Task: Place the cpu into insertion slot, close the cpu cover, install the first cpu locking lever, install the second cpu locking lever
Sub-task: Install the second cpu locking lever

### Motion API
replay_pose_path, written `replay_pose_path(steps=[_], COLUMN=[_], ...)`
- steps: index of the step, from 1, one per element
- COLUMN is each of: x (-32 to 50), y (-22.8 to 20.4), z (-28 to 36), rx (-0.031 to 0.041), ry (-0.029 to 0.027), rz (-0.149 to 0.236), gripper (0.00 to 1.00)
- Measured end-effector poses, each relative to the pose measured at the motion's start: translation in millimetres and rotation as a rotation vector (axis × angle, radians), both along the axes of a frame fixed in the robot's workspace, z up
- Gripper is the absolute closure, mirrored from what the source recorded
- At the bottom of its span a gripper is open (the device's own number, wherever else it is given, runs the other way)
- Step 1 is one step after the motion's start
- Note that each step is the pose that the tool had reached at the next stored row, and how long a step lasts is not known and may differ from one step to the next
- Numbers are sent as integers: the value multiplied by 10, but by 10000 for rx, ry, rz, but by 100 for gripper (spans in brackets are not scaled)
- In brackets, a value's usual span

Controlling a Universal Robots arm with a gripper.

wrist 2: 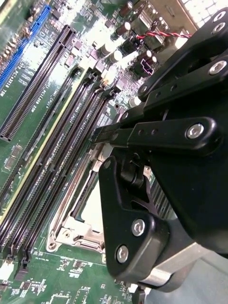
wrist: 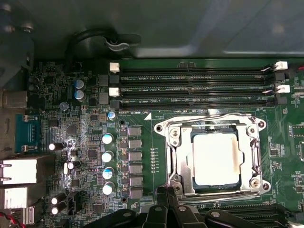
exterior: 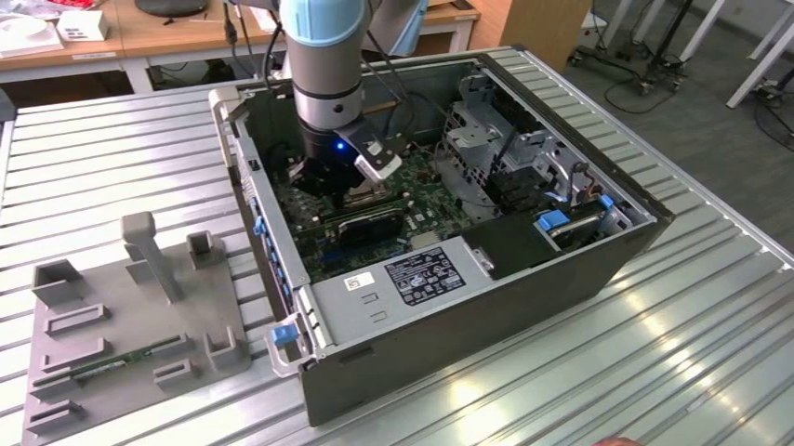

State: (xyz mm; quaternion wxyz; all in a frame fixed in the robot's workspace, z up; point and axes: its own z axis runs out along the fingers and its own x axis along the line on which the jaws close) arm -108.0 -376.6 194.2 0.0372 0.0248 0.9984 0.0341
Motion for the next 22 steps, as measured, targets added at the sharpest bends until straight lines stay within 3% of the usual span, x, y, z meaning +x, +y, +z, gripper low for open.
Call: replay_pose_path(steps=[12, 22], x=[-8, -10], y=[3, 1], z=[1, 188], rx=[17, 4], ry=[-13, -3], rz=[-1, -1], gripper=[89, 89])
